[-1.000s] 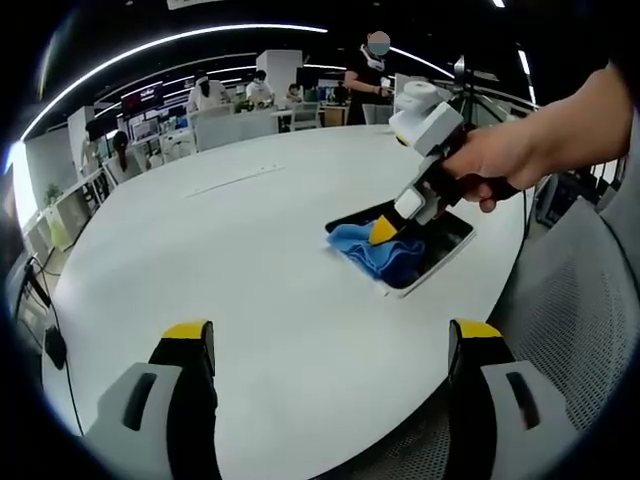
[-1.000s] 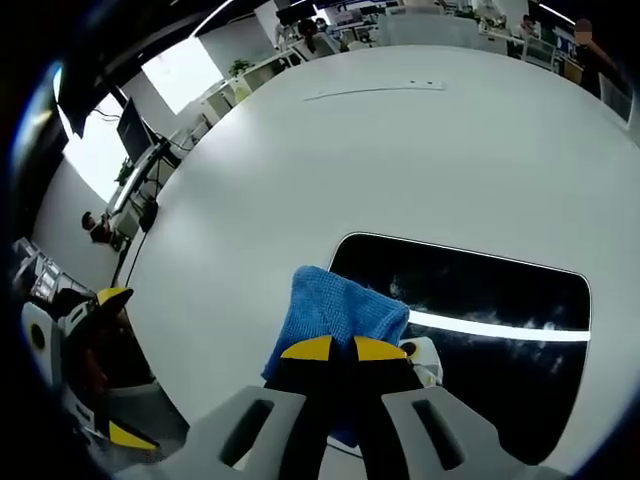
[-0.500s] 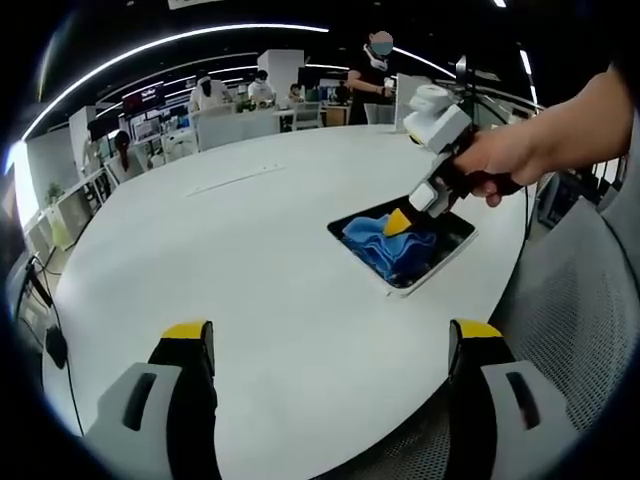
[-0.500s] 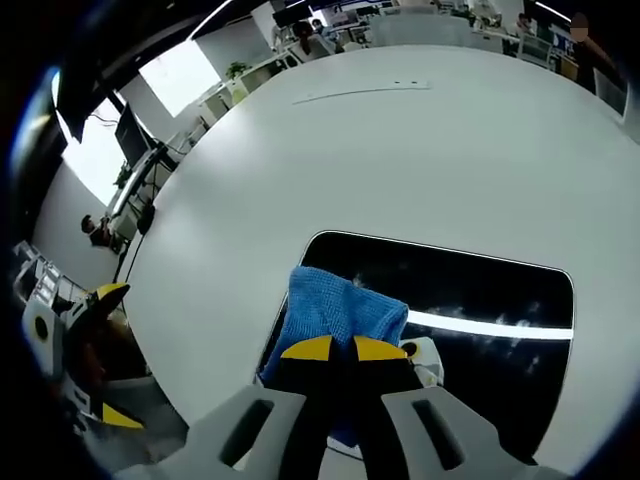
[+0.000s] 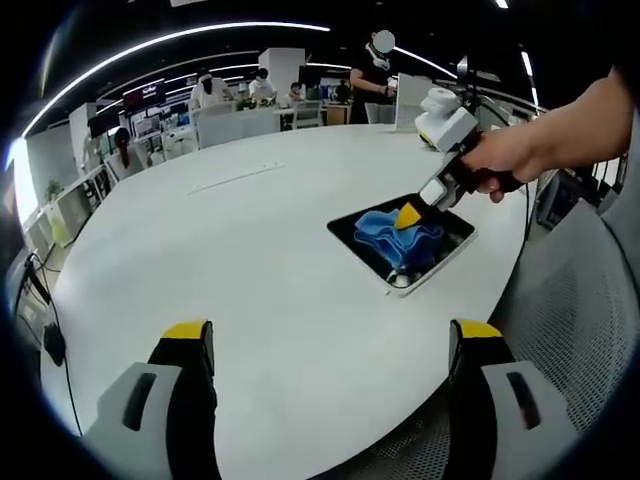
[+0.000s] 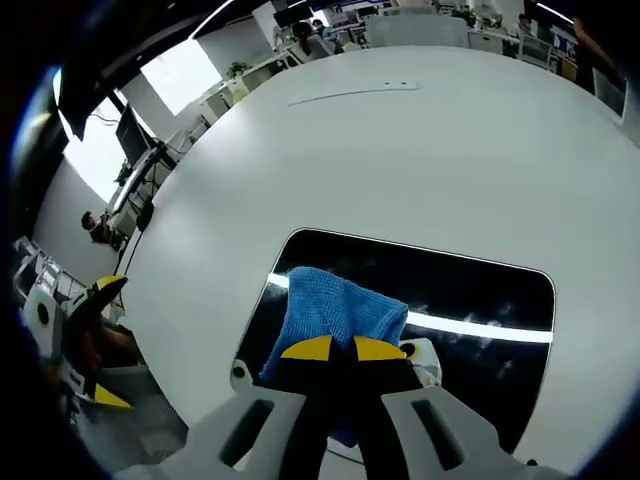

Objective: Wipe the mirror surface with the cleaning cloth until all visible marks leave the cleaned area.

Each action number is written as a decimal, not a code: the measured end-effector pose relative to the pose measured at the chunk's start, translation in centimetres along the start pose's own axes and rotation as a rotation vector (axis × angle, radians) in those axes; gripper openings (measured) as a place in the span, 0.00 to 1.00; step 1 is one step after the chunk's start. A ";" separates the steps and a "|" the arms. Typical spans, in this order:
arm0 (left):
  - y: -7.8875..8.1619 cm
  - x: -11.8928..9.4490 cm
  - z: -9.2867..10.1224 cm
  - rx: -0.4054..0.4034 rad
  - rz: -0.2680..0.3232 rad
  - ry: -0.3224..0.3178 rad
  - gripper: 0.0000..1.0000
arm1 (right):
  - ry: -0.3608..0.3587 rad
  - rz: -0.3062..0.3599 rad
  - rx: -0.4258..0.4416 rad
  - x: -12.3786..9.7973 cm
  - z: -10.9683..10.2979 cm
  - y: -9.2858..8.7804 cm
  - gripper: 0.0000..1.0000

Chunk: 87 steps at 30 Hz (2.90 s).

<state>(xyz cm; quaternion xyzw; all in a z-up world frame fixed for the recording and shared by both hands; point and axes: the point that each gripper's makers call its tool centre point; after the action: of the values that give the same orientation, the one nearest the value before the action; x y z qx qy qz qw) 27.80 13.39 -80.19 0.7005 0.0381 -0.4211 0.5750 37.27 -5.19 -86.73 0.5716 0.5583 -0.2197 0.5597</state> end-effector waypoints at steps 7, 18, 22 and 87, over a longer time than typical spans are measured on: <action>1.0 -0.2 0.6 -0.045 0.057 -0.045 0.99 | -0.002 0.005 0.014 -0.2 0.7 -0.2 0.00; 1.1 -0.2 0.8 -0.060 0.061 -0.058 0.99 | -0.005 0.013 0.028 -0.7 1.6 -0.4 0.00; 1.1 -0.3 0.8 -0.062 0.061 -0.055 0.99 | -0.006 0.017 0.033 -0.9 2.0 -0.6 0.00; 0.4 0.0 0.6 -0.031 0.017 -0.035 0.99 | -0.065 0.023 0.102 -4.7 10.7 -2.9 0.01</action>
<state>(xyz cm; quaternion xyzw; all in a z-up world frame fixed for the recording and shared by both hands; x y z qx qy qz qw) 27.64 12.74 -79.87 0.6842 0.0286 -0.4276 0.5901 37.39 -17.23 -86.77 0.5985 0.5213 -0.2599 0.5500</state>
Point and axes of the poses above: the point that each gripper's makers call its tool centre point, and the gripper's own axes: x roughly forward along the fingers, z roughly to its right, y roughly out of its top, and after that the axes turned 6 degrees about -z, right-handed
